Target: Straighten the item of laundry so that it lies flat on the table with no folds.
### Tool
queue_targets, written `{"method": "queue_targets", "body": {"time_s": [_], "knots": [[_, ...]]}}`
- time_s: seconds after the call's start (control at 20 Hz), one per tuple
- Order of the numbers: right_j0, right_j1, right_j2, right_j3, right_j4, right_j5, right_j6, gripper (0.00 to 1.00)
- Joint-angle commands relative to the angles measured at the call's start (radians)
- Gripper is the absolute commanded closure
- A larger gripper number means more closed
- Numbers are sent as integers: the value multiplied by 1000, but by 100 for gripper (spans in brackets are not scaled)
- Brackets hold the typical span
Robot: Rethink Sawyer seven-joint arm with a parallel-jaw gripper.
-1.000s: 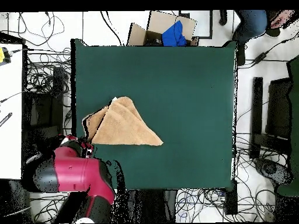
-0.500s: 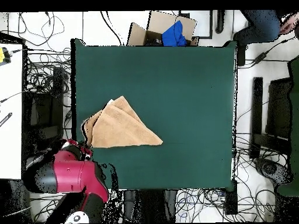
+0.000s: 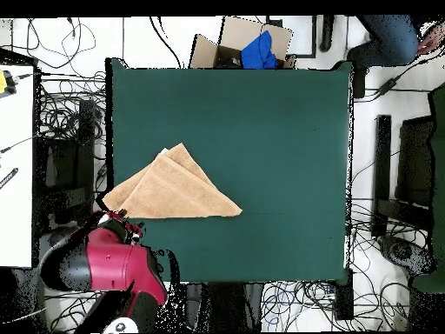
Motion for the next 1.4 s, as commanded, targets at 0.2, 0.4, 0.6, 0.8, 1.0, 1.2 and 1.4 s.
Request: {"method": "queue_targets", "body": {"time_s": [0.2, 0.4, 0.6, 0.8, 1.0, 1.2, 1.4], "knots": [[-45, -26, 64, 99, 73, -38, 229, 0], [-85, -37, 80, 108, 75, -38, 203, 0], [-116, -46, 93, 104, 69, -33, 186, 0], [-151, -28, 112, 94, 65, -75, 188, 0], [-178, -3, 134, 87, 60, -129, 198, 0], [-188, 30, 146, 62, 68, -160, 210, 0], [-183, 50, 141, 35, 80, -155, 210, 0]]}}
